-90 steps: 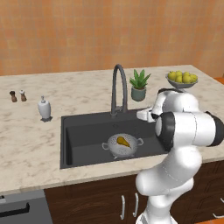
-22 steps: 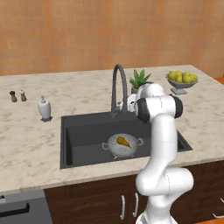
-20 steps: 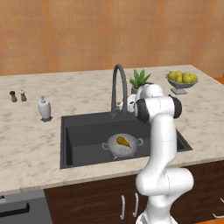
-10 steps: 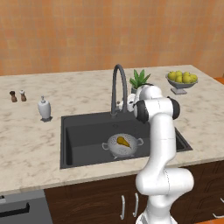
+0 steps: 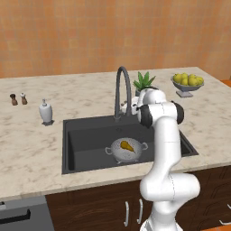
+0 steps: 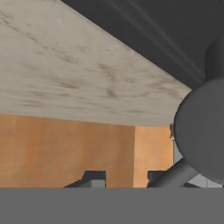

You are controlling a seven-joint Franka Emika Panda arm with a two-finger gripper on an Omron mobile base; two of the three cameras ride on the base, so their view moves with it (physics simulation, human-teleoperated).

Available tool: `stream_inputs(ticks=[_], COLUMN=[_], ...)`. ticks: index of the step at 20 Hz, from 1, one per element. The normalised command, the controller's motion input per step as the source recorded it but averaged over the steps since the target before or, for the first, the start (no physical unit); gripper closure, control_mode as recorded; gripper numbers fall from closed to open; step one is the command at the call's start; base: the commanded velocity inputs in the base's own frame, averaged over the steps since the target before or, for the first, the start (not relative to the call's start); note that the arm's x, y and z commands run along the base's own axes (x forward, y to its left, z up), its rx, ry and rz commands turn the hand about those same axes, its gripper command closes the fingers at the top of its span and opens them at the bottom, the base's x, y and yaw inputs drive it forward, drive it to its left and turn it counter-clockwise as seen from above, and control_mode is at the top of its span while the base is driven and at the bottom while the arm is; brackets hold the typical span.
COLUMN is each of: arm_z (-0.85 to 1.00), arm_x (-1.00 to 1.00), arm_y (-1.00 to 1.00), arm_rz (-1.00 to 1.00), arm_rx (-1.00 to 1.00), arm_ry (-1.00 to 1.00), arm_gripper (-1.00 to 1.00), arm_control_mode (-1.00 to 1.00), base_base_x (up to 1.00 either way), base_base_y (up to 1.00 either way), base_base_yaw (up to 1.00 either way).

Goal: Put the colander in the sink, put the pear in the colander, and turn on the sink faucet and pour water over the colander.

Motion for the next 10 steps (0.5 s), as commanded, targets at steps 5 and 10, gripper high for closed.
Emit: stream_inputs(ticks=[5, 10], arm_z=[-0.12, -0.13], arm_x=[0.23, 0.27], arm_y=[-0.33, -0.43], arm_rz=[-0.19, -0.34], arm_rx=[0.00, 0.00], arm_ry=[-0.09, -0.04], arm_gripper=[1.00, 1.00], arm_control_mode=[-1.00, -1.00], base_base_x=[0.00, 0.00], base_base_y=[0.00, 0.00], base_base_yaw=[0.00, 0.00])
